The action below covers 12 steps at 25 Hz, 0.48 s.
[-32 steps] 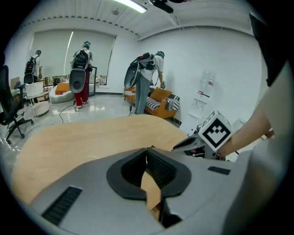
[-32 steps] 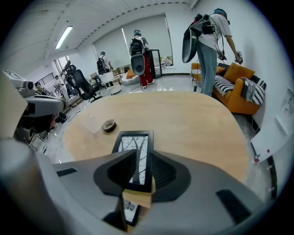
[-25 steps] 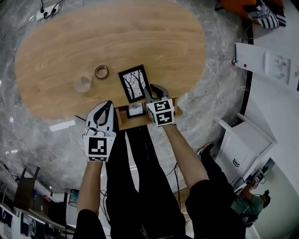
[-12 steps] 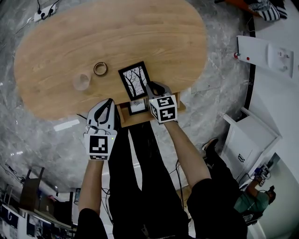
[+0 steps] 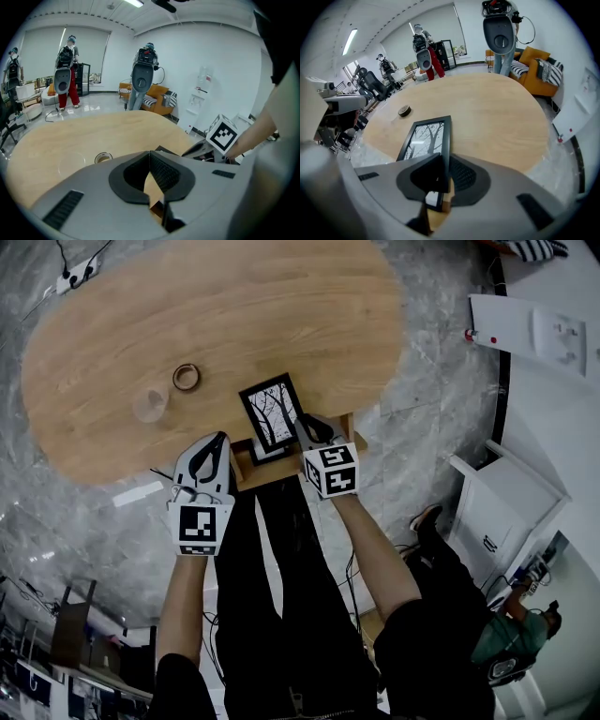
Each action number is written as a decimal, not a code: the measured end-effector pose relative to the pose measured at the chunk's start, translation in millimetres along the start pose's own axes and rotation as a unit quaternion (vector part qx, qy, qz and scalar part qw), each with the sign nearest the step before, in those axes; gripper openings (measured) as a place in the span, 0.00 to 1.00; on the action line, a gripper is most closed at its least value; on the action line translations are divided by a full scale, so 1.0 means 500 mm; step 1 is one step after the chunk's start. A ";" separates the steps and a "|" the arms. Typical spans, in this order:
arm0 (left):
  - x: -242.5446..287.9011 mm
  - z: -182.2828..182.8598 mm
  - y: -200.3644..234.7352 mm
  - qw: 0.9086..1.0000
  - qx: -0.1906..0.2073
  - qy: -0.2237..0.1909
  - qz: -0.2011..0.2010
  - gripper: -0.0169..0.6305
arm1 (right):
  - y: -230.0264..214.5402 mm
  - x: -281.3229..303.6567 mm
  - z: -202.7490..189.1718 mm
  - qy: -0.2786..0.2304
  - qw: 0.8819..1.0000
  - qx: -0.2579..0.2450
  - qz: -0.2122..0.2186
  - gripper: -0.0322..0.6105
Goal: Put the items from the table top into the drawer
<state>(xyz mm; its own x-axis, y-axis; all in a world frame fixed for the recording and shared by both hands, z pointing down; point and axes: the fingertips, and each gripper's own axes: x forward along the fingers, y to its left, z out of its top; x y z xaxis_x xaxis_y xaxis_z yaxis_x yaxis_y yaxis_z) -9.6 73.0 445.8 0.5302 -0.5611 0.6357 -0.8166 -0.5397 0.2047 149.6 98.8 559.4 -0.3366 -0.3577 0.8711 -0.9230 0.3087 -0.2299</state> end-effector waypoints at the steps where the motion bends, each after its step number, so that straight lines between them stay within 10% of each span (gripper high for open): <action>1: 0.004 0.003 -0.005 1.000 0.002 0.000 -0.002 0.05 | -0.006 -0.009 -0.010 0.002 1.000 0.007 -0.001 0.16; 12: 0.048 0.028 -0.074 0.999 0.027 0.004 -0.033 0.05 | -0.061 -0.104 -0.112 0.015 0.998 0.063 -0.010 0.16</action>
<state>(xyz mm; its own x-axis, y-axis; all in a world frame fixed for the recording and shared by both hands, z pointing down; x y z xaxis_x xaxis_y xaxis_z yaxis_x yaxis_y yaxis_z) 36.3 70.7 443.0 0.5809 -0.5185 0.6274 -0.7661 -0.6088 0.2061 205.7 157.3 545.4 -0.3138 -0.3360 0.8880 -0.9463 0.1872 -0.2636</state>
